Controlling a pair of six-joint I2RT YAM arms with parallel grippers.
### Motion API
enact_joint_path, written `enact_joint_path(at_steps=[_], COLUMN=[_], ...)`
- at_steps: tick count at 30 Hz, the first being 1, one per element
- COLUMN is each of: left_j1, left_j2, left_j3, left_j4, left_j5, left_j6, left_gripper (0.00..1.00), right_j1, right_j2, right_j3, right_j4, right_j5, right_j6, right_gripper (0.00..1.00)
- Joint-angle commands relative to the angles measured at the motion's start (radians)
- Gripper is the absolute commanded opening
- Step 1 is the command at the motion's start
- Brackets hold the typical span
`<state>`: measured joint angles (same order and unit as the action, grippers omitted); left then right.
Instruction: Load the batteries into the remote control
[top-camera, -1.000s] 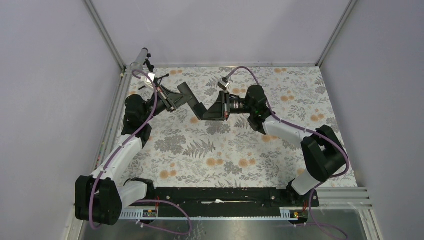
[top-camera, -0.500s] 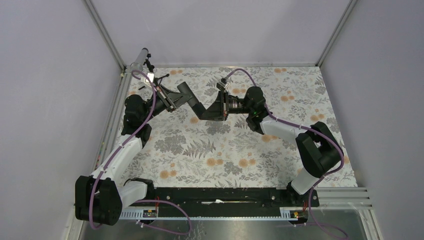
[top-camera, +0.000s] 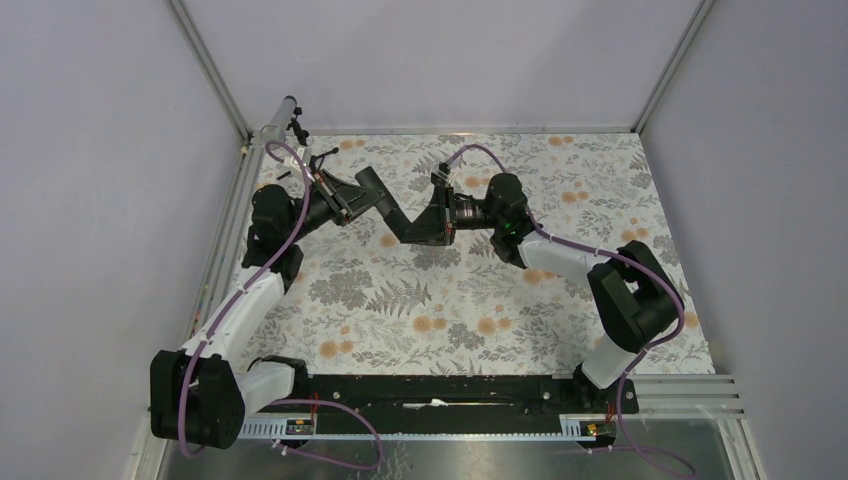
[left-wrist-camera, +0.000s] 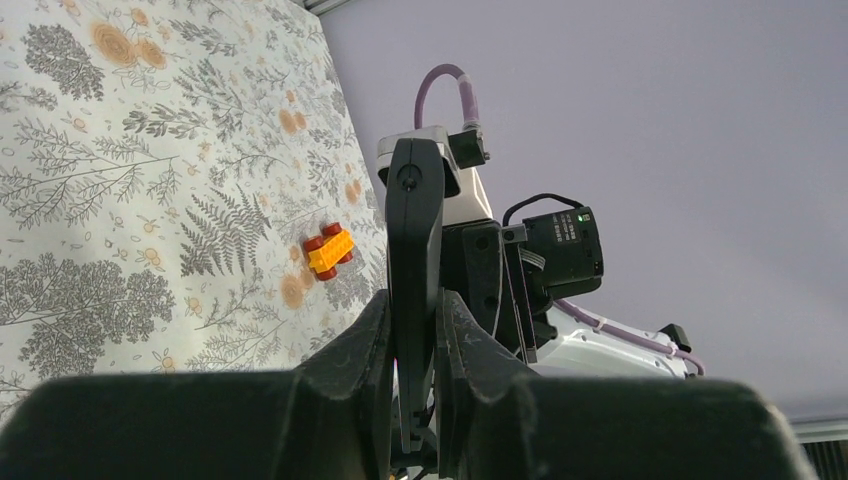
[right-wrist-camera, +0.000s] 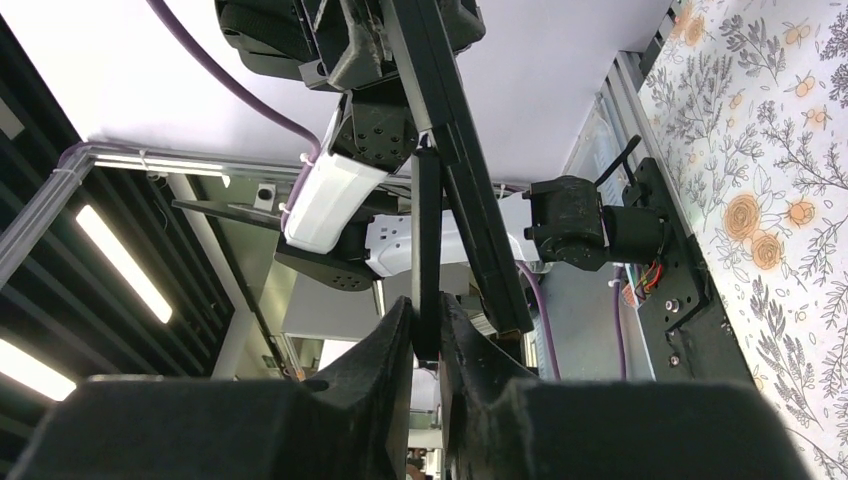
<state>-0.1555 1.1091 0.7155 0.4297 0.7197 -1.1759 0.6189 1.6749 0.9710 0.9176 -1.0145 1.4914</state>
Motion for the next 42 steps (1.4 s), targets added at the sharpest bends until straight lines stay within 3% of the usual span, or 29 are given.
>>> enact_joint_path(at_steps=[1,12,24,29,35,42], left_j1=[0.0,0.01,0.01,0.01,0.01,0.01], left_j2=[-0.013,-0.014,-0.007,0.0,-0.015,-0.018], left_j3=[0.077,0.084,0.086,0.078,0.077,0.092], left_j4=[-0.014,-0.063,-0.101,-0.102,-0.112,-0.137], left_j5=[-0.01,0.002,0.011,0.033,0.029,0.022], left_j6=[-0.023,-0.044,-0.042,-0.042,-0.039,-0.048], left_gripper=[0.0,0.0,0.0,0.0,0.0,0.0], right_j1=[-0.003,-0.004,-0.005,-0.004,-0.004,-0.005], right_j2=[0.019,0.003,-0.005,0.005,0.009,0.005], right_j3=[0.024,0.032,0.033,0.046,0.055,0.083], right_j4=[-0.045,-0.168,-0.139,-0.149,-0.209,-0.351], right_j5=[-0.012,0.039,0.102,0.101,0.117,0.137], right_j6=[0.016,0.007,0.044,0.046,0.014,-0.066], right_gripper=[0.19,0.25,0.23,0.28,0.41,0.46])
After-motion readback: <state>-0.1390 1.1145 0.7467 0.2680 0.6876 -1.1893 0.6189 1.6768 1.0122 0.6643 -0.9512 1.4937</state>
